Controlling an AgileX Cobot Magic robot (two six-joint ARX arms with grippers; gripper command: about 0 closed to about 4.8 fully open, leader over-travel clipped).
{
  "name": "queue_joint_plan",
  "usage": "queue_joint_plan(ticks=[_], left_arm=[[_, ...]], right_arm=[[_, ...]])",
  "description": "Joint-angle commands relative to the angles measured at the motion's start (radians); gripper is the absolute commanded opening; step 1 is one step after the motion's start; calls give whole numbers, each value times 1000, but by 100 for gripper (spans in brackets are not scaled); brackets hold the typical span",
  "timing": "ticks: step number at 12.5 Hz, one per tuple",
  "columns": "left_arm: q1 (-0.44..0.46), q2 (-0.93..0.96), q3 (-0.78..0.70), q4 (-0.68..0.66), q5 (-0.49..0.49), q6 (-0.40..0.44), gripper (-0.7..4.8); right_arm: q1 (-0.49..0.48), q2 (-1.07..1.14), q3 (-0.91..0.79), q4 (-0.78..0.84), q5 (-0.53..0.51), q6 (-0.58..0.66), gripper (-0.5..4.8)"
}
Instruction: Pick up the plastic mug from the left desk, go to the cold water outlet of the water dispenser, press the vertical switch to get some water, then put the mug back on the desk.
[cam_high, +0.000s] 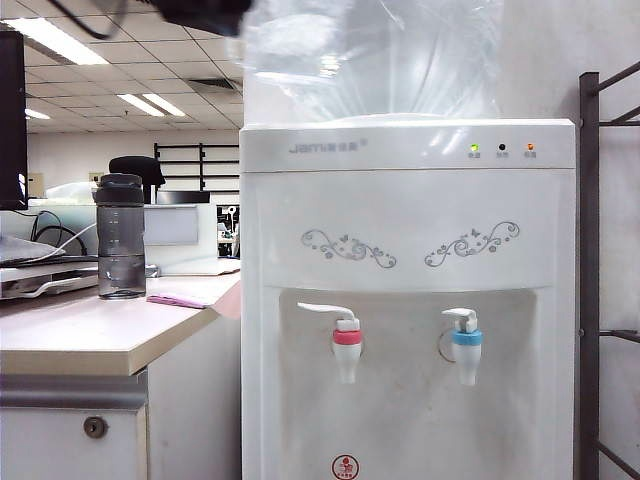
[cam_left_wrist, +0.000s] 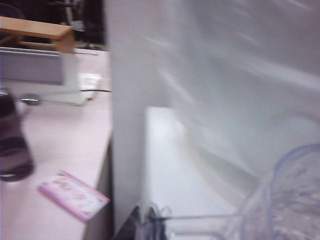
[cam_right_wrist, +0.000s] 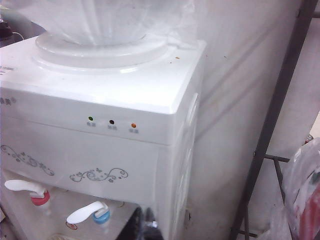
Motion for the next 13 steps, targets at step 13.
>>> queue_joint_plan(ticks=[13], left_arm=[[479,-242,-102,-108,274,49,3]], right_arm=[[0,1,2,13,0,1,-1]])
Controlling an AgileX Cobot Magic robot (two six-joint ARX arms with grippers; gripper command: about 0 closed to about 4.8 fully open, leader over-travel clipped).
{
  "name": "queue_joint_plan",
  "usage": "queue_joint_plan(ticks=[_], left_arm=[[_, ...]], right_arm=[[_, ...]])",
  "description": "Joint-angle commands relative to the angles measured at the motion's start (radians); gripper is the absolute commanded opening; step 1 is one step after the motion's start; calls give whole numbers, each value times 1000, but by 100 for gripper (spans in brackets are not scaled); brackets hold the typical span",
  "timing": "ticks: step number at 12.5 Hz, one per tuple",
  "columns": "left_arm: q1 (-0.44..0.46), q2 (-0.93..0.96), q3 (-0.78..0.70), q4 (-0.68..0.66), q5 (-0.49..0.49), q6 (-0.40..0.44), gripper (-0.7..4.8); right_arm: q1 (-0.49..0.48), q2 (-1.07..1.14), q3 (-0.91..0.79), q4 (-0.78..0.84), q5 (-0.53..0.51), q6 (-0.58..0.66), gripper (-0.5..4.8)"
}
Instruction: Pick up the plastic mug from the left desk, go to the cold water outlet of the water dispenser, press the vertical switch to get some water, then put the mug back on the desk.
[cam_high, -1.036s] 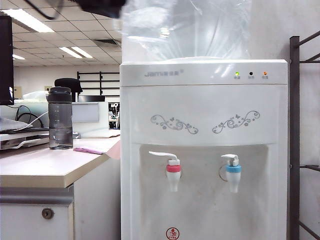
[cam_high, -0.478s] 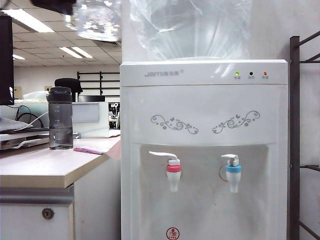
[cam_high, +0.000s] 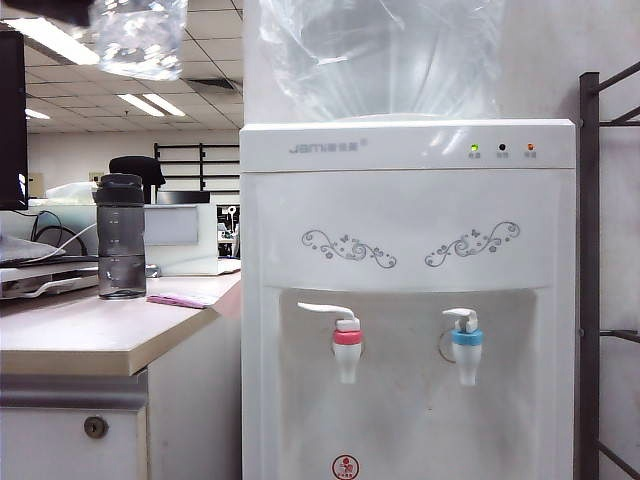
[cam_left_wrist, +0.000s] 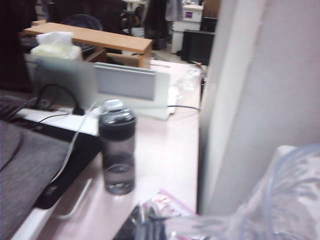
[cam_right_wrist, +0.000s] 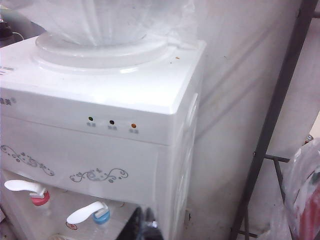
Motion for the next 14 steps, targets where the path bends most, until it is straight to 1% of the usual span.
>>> queue_joint_plan(ticks=[1,3,4,5,7,8,9,10,12,14], left_arm=[[29,-101,-113,30,5,-1,3],[32,-165,-192,39,5,-1,3],[50,-182,-225,60,16,-1,3],[85,-183,-240,97,50,0,3],[131,-168,-241,102,85,1,3],[144,-128,-241,178,99,15,3],[144,-45,-242,261,103,15,3],[144,-4,-242,280,103,16,3],[144,99,-244,380,102,15,3],[146,177,-244,438,98,13,3]], right_arm=[[0,1,2,13,0,1,-1],[0,0,2,13,0,1,-1],[0,1,2,13,0,1,-1],[0,0,2,13,0,1,-1],[0,0,2,13,0,1,-1],[0,-2,2,13,0,1,-1],[0,-2,2,13,0,1,-1],[0,-2,2,13,0,1,-1],[0,-2,2,13,0,1,-1],[0,-2,2,13,0,1,-1]])
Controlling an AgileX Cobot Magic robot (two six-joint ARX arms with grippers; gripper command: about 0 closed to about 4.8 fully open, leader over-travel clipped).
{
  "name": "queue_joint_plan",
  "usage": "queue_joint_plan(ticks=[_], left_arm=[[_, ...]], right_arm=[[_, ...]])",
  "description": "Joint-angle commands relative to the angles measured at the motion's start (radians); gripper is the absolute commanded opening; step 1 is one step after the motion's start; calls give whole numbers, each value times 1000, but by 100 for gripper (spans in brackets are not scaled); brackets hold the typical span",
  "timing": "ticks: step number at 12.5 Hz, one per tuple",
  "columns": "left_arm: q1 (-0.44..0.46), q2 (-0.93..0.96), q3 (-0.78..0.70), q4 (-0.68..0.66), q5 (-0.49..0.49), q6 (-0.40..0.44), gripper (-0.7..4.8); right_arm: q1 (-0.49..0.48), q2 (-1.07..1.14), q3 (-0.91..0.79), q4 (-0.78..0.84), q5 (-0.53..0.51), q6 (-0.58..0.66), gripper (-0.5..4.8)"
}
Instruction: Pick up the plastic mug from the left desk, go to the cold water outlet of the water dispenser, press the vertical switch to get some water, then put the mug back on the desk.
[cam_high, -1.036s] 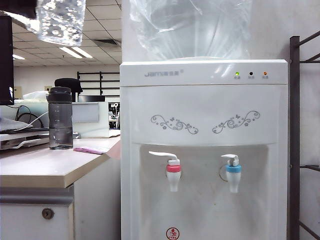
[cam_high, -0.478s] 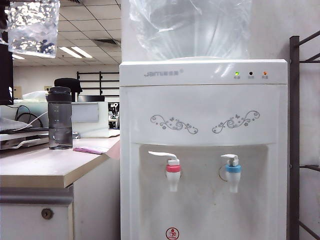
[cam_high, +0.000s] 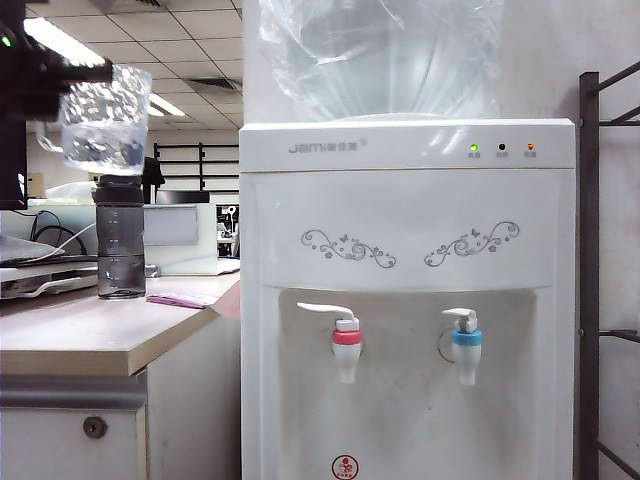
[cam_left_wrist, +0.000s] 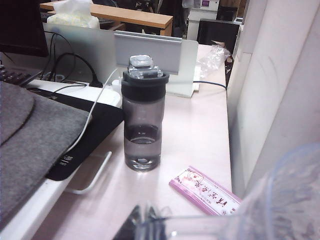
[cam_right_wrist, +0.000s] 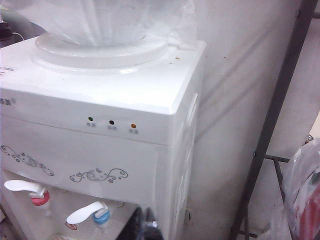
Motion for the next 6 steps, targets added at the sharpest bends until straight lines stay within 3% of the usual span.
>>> queue_joint_plan(ticks=[1,4,6], left_arm=[[16,89,3,106,3,-7,3],[24,194,4,211,0,-7,3],[29,252,3,212,0,-37,3]], right_arm=[[0,-1,2,13,0,0,-1],[0,-1,2,13,0,0,-1],[0,-1,2,13,0,0,-1]])
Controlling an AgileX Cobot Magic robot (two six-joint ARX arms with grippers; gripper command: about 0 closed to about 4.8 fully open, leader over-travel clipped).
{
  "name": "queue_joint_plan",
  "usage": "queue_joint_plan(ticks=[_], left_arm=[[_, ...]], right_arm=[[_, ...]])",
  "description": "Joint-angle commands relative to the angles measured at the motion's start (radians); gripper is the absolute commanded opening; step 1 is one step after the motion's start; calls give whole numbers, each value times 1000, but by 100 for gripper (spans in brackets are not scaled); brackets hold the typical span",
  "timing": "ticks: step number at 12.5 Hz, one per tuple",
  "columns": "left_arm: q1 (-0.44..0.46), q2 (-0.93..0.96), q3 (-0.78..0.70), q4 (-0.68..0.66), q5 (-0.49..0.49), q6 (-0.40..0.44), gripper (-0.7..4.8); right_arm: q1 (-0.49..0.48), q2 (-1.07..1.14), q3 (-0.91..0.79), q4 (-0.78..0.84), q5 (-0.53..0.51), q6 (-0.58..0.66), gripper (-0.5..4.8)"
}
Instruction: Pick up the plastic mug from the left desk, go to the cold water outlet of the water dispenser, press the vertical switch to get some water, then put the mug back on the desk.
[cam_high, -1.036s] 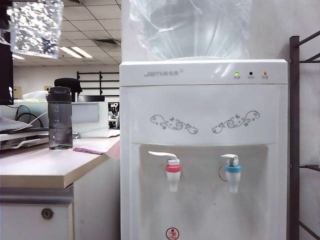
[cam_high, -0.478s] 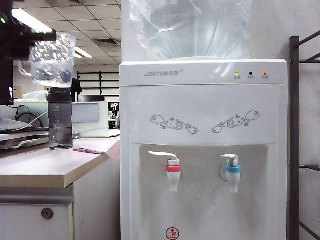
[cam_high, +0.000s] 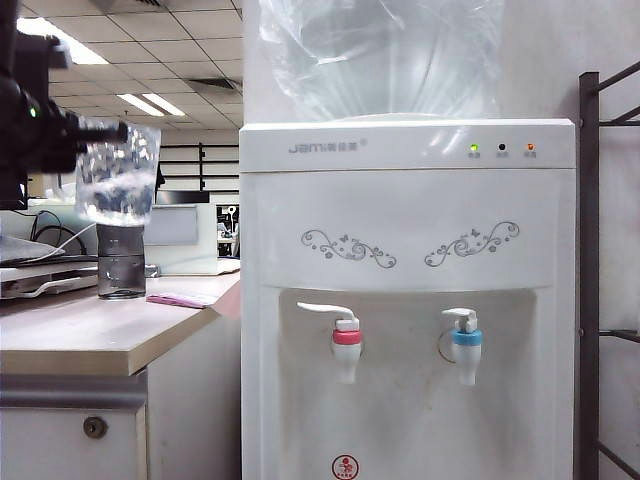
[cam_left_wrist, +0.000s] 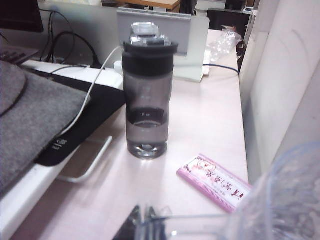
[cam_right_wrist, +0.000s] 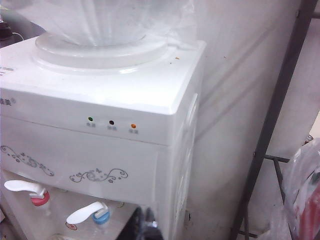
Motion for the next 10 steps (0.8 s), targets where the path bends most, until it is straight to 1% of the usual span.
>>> queue_joint_plan(ticks=[1,2,3,4,5,6,8,10], left_arm=[[13,56,4,41,1,-50,3],[13,69,4,50,0,-51,3],[46,122,4,135,4,-52,3],[61,147,4,161,9,-52,3],[64,184,4,181,27,-52,3],[64,220,4,186,42,-74,3],[65,285,3,220,45,-101,3],[72,329,3,249,45,-100,3]], right_arm=[[0,-1,2,13,0,0,-1],[0,-1,2,13,0,0,-1],[1,-1,2,13,0,0,-1],[1,-1,2,13,-1,0,-1],[1,-1,2,13,0,0,-1],[1,-1,2,13,0,0,-1],[1,-1,2,13,0,0,-1],[1,-1,2,13,0,0,-1]])
